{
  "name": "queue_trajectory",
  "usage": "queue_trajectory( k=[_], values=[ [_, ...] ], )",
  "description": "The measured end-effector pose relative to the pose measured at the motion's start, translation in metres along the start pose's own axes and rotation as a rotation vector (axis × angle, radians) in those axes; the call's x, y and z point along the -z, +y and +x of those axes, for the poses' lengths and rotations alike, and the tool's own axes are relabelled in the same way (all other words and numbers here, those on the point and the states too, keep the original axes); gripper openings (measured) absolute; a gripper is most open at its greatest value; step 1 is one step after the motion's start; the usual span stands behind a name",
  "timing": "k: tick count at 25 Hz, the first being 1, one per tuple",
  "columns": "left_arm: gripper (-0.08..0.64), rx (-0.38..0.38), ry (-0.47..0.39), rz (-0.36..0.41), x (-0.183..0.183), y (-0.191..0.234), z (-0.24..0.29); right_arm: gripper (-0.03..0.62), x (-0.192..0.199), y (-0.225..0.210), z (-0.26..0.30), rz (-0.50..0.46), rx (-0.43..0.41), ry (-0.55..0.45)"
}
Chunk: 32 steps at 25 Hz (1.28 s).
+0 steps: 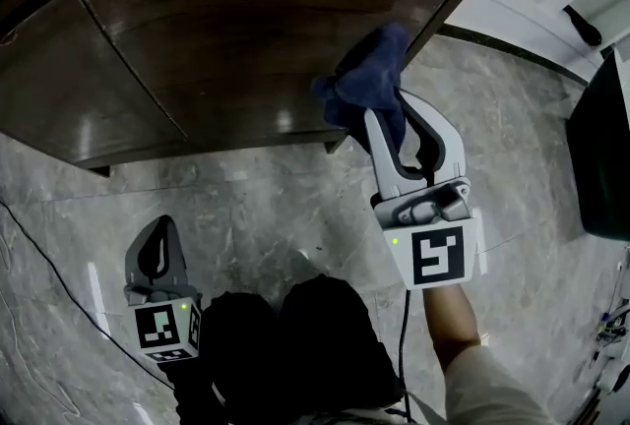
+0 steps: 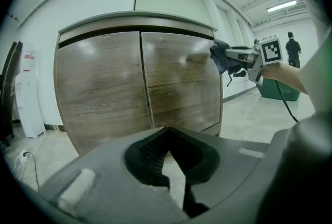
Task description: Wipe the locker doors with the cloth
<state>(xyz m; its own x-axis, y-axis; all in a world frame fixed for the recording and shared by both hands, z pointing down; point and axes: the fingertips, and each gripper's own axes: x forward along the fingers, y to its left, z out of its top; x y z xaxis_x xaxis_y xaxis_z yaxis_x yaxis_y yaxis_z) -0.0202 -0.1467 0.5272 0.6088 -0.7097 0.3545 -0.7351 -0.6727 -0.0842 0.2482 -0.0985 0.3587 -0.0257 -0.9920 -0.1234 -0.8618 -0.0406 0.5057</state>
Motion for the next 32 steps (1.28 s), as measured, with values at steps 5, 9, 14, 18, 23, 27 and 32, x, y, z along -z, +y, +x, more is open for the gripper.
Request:
queue_trajectory(
  k=[5, 9, 14, 18, 23, 27, 32],
  values=[
    [0.002, -0.008, -0.021, 0.018, 0.001, 0.002, -0.012, 0.091, -0.020, -0.016, 0.002, -0.062, 0.031, -0.039],
    [0.000, -0.016, -0.017, 0.017, 0.000, 0.005, -0.026, 0.091, -0.038, -0.031, 0.009, -0.123, 0.042, -0.058],
    [0.000, -0.026, -0.029, 0.017, -0.004, 0.009, -0.033, 0.091, -0.042, -0.056, 0.031, -0.163, 0.078, -0.027],
    [0.001, -0.030, -0.035, 0.009, -0.006, 0.010, -0.037, 0.092, -0.027, -0.065, 0.053, -0.144, 0.085, 0.005],
    [0.000, -0.038, -0.030, 0.010, -0.001, 0.019, -0.042, 0.092, -0.002, -0.068, 0.066, -0.127, 0.073, 0.009],
    [0.000, -0.064, -0.020, 0.029, 0.003, 0.028, -0.044, 0.092, 0.008, -0.064, 0.066, -0.099, 0.090, 0.002],
    [0.001, -0.070, -0.022, 0.021, 0.003, 0.031, -0.046, 0.092, 0.022, -0.054, 0.065, -0.072, 0.091, 0.003]
  ],
)
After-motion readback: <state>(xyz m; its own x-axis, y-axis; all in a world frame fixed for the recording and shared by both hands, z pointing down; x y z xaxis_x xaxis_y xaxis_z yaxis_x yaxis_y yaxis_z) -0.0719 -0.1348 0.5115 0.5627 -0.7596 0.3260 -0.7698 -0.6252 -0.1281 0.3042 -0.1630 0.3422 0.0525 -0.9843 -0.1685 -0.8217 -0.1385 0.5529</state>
